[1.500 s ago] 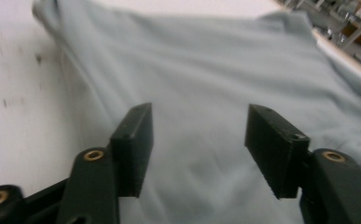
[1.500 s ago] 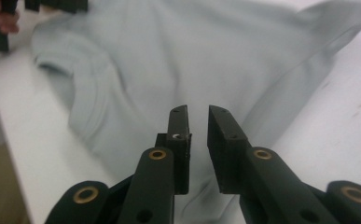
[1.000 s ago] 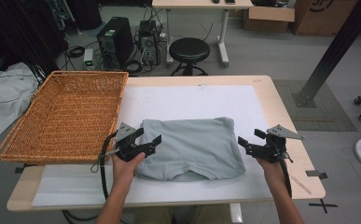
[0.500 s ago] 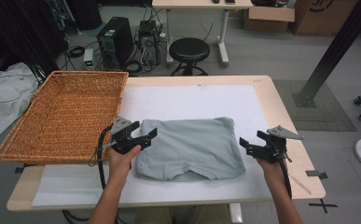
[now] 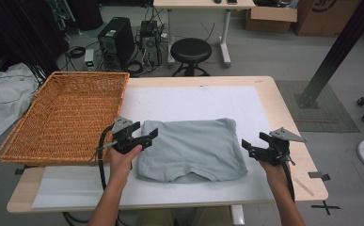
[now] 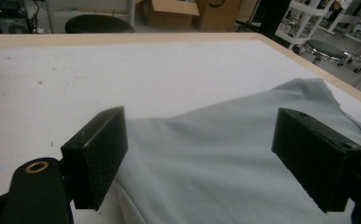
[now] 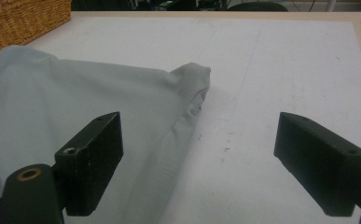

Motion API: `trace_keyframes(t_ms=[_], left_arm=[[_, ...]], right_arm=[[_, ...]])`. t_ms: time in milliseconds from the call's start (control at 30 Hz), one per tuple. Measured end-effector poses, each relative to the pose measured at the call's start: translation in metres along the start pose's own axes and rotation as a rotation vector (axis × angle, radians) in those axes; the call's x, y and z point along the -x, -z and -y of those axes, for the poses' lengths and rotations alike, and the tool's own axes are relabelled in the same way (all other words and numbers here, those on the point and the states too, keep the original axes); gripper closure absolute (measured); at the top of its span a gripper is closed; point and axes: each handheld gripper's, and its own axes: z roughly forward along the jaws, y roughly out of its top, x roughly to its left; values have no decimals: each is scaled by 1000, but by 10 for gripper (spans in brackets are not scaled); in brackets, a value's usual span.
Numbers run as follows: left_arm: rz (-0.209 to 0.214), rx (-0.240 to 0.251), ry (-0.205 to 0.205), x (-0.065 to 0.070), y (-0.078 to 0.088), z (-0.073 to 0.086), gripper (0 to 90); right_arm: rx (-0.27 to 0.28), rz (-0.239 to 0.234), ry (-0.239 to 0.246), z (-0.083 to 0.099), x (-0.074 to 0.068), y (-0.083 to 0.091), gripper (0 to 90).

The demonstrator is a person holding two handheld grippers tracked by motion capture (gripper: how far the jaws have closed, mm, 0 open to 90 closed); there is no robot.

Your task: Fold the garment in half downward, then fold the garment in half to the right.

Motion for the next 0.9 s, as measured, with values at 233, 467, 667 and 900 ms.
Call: trace_keyframes(t_ms=[233, 467, 667, 900], left_arm=[[9, 17, -8, 4, 5, -4, 184], [-3, 33, -16, 6, 14, -6, 184], [-5, 36, -14, 7, 16, -6, 184], [-2, 33, -13, 7, 14, -6, 184]], right_arm=[[10, 9, -4, -2, 0, 5, 148], [31, 8, 0, -7, -3, 8, 148], [36, 4, 8, -9, -4, 9, 148], [34, 2, 7, -7, -4, 9, 148]])
